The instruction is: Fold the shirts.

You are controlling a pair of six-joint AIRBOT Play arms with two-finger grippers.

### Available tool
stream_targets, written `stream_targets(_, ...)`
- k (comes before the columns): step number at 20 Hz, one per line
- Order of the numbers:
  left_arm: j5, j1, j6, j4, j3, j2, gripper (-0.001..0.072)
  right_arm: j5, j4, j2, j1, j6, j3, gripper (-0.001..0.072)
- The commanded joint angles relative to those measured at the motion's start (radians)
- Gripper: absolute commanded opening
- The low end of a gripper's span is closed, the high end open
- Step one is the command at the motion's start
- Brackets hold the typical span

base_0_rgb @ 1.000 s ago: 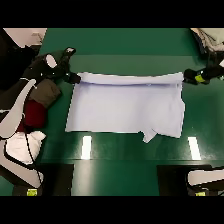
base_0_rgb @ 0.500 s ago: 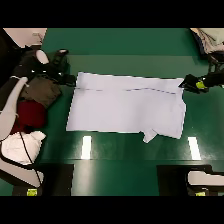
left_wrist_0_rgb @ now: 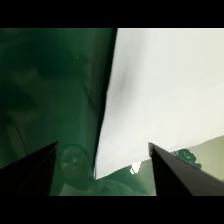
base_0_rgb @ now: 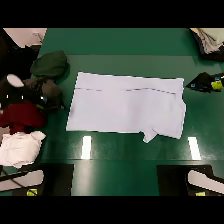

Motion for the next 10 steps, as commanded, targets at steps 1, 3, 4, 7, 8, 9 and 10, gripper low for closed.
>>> stream_targets(1, 0.103, 0.025, 0.029, -0.064, -0.22, 0.131, 0.0642, 0.018, 0.015, 0.016, 0.024, -0.014, 0.001, 0.0316)
stream_targets(3, 0.106, 0.024, 0.054, -0.101, -0.274, 0.145, 0.0642, 0.01, 0.015, 0.016, 0.046, -0.013, 0.001, 0.0316)
stream_targets(4, 0.111, 0.023, 0.059, -0.104, -0.299, 0.145, 0.0642, 0.011, 0.015, 0.016, 0.056, -0.013, 0.001, 0.0316)
stream_targets(7, 0.127, 0.022, 0.084, -0.155, -0.352, 0.145, 0.0641, 0.011, 0.015, 0.016, 0.069, -0.013, 0.001, 0.0316)
stream_targets(8, 0.128, 0.022, 0.093, -0.166, -0.357, 0.145, 0.0641, 0.012, 0.015, 0.016, 0.069, -0.013, 0.001, 0.0316)
stream_targets(9, 0.132, 0.022, 0.092, -0.169, -0.357, 0.145, 0.064, 0.014, 0.015, 0.016, 0.068, -0.013, 0.001, 0.0316)
stream_targets(10, 0.131, 0.022, 0.093, -0.178, -0.357, 0.145, 0.0532, 0.015, 0.014, 0.016, 0.068, -0.013, 0.001, 0.0316)
